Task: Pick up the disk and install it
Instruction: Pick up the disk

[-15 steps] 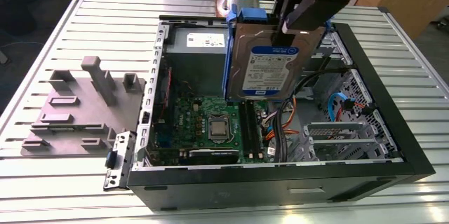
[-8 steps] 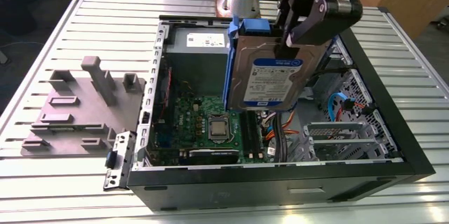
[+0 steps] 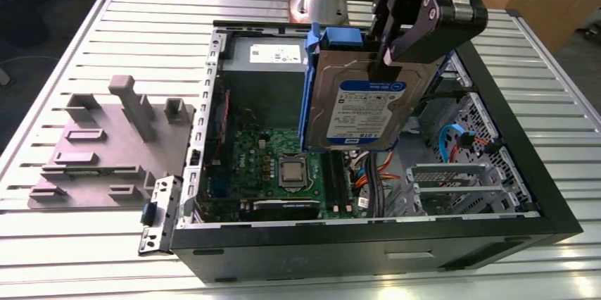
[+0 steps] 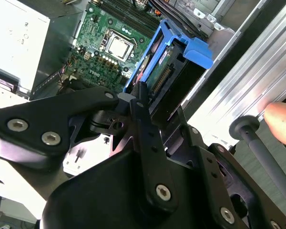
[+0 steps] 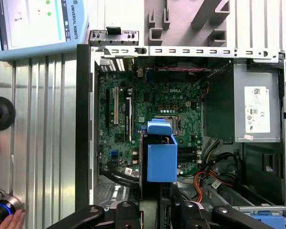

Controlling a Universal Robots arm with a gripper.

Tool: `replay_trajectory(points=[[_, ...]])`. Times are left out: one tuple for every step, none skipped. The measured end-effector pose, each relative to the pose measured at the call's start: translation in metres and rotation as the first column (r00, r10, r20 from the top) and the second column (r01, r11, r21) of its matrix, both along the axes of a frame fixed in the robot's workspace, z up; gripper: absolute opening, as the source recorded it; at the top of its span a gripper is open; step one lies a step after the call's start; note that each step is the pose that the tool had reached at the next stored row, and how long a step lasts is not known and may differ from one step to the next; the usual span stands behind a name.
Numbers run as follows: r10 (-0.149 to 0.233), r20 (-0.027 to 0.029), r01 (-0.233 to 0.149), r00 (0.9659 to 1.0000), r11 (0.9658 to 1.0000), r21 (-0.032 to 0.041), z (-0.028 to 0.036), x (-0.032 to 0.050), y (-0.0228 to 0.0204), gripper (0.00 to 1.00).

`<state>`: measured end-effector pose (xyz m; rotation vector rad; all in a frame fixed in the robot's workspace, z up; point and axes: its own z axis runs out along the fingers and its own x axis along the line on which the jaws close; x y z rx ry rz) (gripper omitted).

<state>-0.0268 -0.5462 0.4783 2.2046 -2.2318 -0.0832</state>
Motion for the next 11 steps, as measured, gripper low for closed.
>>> replay_trajectory(points=[[0.000,0.0000,0.000,1.0000,1.0000,-0.0001,0.0000,0.0000,0.0000,0.35],[0.000,0.0000,0.000,1.0000,1.0000,0.0000,0.0000,0.0000,0.0000,0.35],[0.000,0.0000,0.000,1.0000,1.0000,-0.0001,0.0000,0.0000,-0.0001,0.35],[0.000,0.0000,0.000,1.0000,1.0000,0.0000,0.0000,0.0000,-0.0005,0.35],[0.000,0.0001,0.000,1.0000,1.0000,0.0001,-0.0001,0.0000,-0.0009,0.35],[0.000,0.0000,0.000,1.0000,1.0000,0.0000,0.0000,0.0000,-0.0015,0.35],[0.000,0.0000,0.000,1.0000,1.0000,-0.0001,0.0000,0.0001,-0.0024,0.35],[0.000,0.0000,0.000,1.0000,1.0000,-0.0001,0.0000,0.0000,-0.0033,0.35],[0.000,0.0000,0.000,1.0000,1.0000,-0.0001,0.0000,0.0000,-0.0044,0.35],[0.000,0.0000,0.000,1.0000,1.0000,-0.0001,-0.0001,0.0000,-0.0056,0.35],[0.000,0.0000,0.000,1.0000,1.0000,-0.0001,-0.0001,0.0000,-0.0066,0.35]])
